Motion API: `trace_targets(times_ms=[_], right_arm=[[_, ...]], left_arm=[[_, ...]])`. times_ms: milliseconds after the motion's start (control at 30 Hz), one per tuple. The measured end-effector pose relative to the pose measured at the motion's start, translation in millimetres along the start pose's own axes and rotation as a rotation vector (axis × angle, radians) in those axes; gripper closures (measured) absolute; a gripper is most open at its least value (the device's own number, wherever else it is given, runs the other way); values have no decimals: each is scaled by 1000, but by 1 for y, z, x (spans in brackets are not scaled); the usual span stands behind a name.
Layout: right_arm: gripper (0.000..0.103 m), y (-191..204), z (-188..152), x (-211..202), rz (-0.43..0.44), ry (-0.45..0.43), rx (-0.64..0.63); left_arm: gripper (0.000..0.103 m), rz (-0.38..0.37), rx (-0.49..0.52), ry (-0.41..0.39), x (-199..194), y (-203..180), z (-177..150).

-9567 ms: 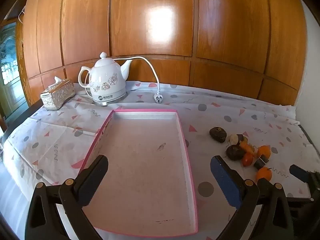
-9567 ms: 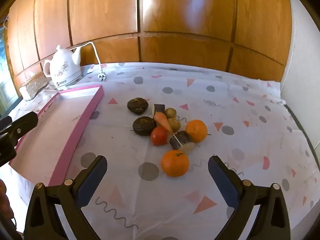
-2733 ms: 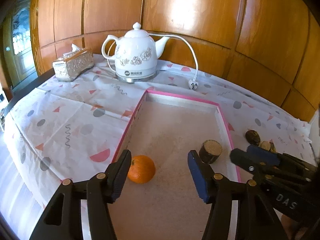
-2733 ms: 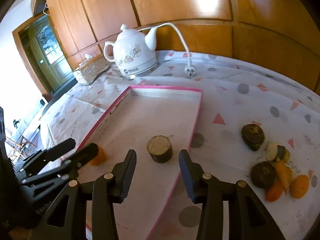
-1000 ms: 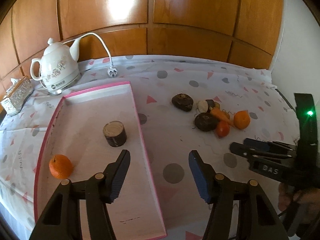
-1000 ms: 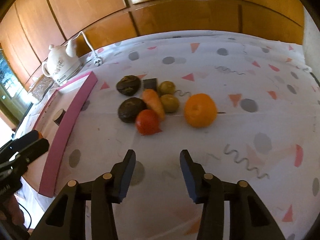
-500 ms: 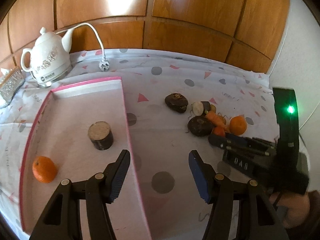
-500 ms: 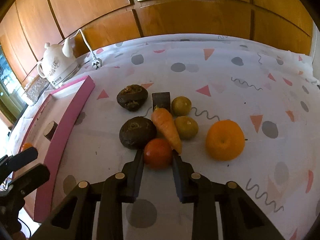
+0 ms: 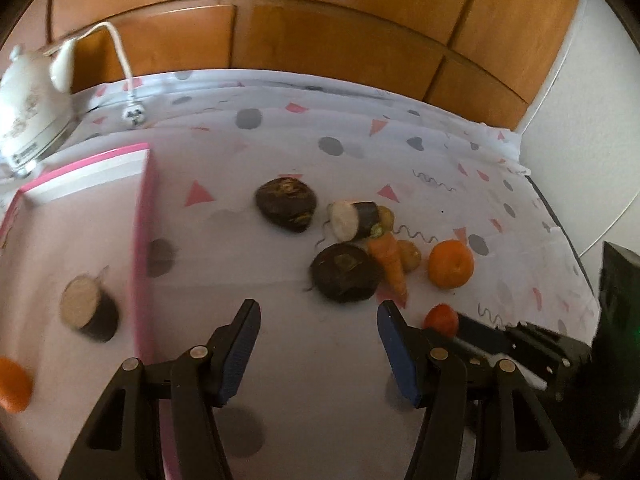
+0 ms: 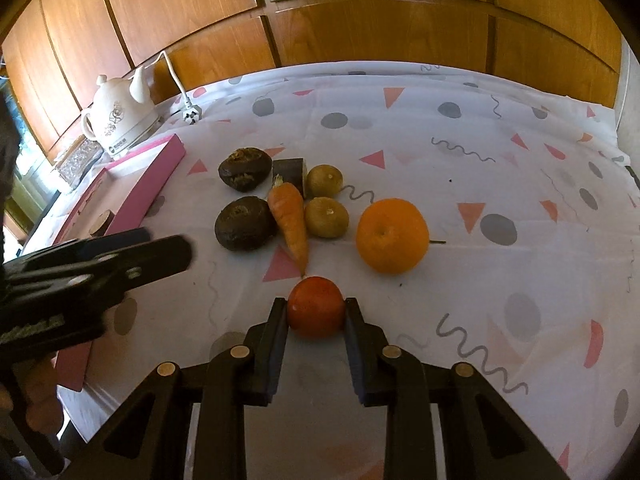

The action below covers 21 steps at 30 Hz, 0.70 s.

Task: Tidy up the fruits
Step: 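Grasp a dark round root slice with the left gripper while the right holds the tomato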

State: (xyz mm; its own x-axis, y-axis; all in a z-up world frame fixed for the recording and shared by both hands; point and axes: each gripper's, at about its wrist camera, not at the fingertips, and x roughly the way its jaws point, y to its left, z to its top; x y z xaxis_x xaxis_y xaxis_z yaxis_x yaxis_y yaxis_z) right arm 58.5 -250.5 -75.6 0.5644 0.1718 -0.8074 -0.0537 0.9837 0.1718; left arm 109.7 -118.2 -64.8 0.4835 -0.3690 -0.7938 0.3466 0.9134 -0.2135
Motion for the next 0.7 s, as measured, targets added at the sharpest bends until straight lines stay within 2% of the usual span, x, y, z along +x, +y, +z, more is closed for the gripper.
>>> trace_targets(times_ms=[267,433,500,700], right_arm=[[75,-2,-1,0,14,-6,6],[75,-4,-1,0,25,-9,13],[75,-4,-1,1,28,-9,19],[74,-5,-2,2,34,-4,20]], left_arm=[[42,21,47,37,33,-11,13],[42,30,65,20,41,-15,18],[57,21,72,11,42,-16,18],[58,-5,68,1,28,-14,2]])
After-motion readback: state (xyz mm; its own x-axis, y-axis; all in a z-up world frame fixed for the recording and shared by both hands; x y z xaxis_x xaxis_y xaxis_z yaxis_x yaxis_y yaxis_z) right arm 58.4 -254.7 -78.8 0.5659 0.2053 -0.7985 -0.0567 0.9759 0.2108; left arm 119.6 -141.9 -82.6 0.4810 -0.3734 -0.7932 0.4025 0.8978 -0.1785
